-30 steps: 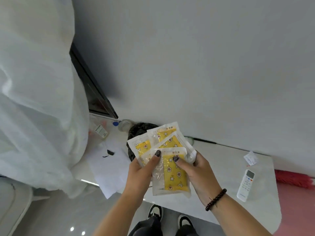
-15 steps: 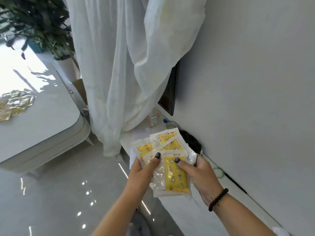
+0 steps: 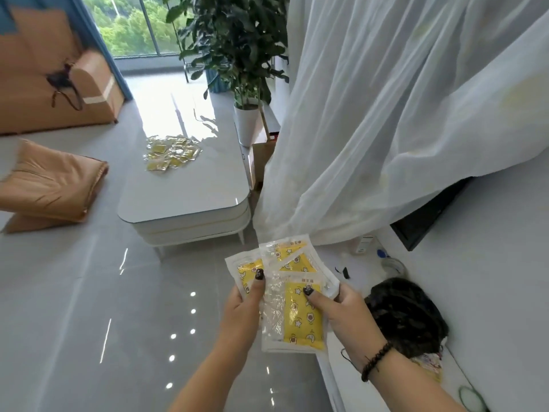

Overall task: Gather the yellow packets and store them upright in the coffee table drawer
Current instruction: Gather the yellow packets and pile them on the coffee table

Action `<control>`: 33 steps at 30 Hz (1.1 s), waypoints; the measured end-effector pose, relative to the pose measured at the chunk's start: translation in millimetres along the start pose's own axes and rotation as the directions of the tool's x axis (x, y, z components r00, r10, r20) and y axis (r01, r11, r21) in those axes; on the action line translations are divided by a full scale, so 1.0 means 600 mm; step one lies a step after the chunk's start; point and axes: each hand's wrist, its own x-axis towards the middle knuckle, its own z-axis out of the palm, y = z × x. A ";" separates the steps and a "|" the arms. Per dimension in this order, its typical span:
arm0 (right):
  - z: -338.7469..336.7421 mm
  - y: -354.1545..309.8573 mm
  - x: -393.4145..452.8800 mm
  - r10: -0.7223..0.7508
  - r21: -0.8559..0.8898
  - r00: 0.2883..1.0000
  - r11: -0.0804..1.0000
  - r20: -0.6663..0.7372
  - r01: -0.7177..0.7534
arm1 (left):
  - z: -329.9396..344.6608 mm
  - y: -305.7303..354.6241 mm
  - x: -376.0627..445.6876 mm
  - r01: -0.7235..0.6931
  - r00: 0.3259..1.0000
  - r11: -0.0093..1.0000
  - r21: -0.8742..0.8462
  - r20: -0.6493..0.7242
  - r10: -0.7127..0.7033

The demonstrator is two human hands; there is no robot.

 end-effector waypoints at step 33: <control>0.662 -0.128 0.443 0.014 -0.162 0.996 0.987 0.085 0.000 | -0.531 0.224 0.448 -0.050 0.955 0.996 -0.070 -0.297 0.027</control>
